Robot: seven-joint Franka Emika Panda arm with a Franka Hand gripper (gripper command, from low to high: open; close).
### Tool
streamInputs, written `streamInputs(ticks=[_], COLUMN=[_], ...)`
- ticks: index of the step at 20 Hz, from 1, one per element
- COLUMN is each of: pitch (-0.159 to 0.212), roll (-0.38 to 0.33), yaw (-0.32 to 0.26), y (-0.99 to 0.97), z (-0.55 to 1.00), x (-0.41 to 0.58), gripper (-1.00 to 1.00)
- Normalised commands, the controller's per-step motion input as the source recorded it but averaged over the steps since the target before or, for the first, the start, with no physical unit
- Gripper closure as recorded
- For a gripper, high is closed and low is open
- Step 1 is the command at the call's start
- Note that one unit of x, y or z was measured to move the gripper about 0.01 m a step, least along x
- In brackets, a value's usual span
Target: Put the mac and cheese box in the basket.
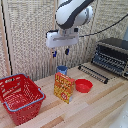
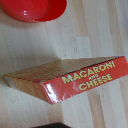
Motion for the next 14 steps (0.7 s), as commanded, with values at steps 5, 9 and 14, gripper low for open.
streamInputs(ticks=[5, 9, 14], pitch=[-0.135, -0.139, -0.113], roll=[-0.008, -0.008, -0.014], yaw=[0.036, 0.07, 0.112], y=[0.03, 0.0, 0.09], z=[-0.22, -0.27, -0.39], x=[-0.795, -0.859, -0.463], gripper=[-1.0, -1.0, -1.0])
